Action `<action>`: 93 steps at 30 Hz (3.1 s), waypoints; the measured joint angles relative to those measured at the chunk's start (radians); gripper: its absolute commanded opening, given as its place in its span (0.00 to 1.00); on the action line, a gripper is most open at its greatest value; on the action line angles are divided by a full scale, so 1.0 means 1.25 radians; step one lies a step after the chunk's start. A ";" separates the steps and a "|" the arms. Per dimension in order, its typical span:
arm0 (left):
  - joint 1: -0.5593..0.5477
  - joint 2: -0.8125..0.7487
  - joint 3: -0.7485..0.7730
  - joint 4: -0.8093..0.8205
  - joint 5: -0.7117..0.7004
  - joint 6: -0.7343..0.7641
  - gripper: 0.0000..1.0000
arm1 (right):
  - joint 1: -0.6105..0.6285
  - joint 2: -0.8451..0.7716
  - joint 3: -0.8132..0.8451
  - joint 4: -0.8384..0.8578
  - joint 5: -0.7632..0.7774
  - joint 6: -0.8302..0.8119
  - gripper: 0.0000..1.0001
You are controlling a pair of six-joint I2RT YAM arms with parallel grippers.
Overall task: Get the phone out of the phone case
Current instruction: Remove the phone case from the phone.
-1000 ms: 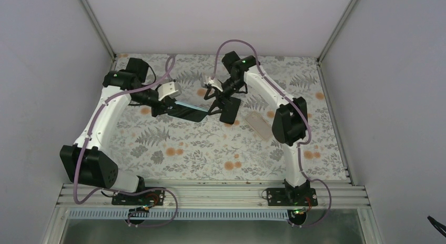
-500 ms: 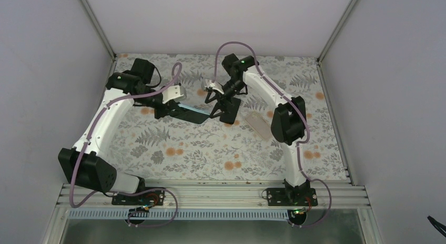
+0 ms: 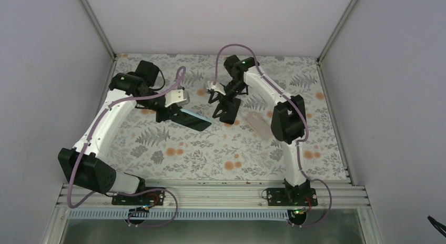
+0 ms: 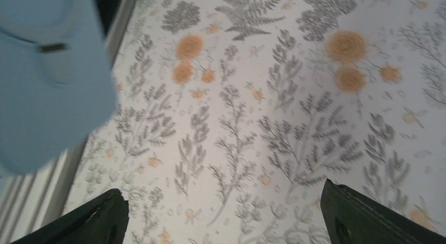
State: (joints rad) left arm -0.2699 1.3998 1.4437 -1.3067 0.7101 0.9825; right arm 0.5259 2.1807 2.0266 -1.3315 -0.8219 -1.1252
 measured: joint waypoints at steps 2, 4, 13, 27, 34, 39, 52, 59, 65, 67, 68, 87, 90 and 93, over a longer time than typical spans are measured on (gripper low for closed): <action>-0.008 -0.001 0.001 -0.017 0.012 0.000 0.02 | -0.013 0.002 0.000 0.013 0.015 0.000 0.91; -0.016 -0.001 0.002 -0.029 0.022 0.000 0.02 | -0.026 0.003 0.000 0.021 0.021 0.003 0.92; -0.018 -0.001 0.010 -0.042 0.028 0.000 0.02 | -0.043 -0.062 -0.124 0.048 0.018 -0.013 0.94; -0.018 0.018 0.014 -0.045 0.040 0.000 0.02 | 0.029 -0.233 -0.253 0.085 -0.034 0.013 0.91; -0.018 0.018 0.014 -0.045 0.042 0.000 0.02 | 0.029 -0.220 -0.247 0.121 -0.030 0.044 0.87; -0.018 0.018 0.014 -0.046 0.040 0.000 0.02 | 0.029 -0.219 -0.245 0.133 -0.029 0.057 0.87; -0.018 0.018 0.014 -0.046 0.041 0.000 0.02 | 0.029 -0.208 -0.239 0.074 -0.036 0.011 0.88; -0.018 0.018 0.014 -0.046 0.040 0.000 0.02 | 0.030 -0.191 -0.239 0.072 -0.038 0.013 0.86; -0.017 0.018 0.014 -0.044 0.033 0.000 0.02 | 0.030 -0.185 -0.235 0.094 -0.031 0.041 0.83; -0.016 0.018 0.014 -0.041 0.027 0.000 0.02 | 0.030 -0.182 -0.233 0.102 -0.025 0.054 0.82; -0.015 0.018 0.014 -0.039 0.024 0.000 0.02 | 0.030 -0.182 -0.232 0.105 -0.022 0.060 0.82; 0.013 0.004 -0.008 0.053 -0.008 0.001 0.02 | 0.040 -0.152 -0.125 0.169 0.143 0.216 0.83; 0.014 0.004 -0.008 0.055 -0.011 0.001 0.02 | 0.042 -0.152 -0.125 0.175 0.158 0.228 0.83; 0.014 0.004 -0.008 0.055 -0.016 0.001 0.02 | 0.046 -0.153 -0.125 0.185 0.173 0.234 0.83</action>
State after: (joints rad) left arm -0.2523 1.4048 1.4338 -1.2377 0.6899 0.9836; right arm 0.5838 1.9900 1.8709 -1.1004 -0.6056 -0.8330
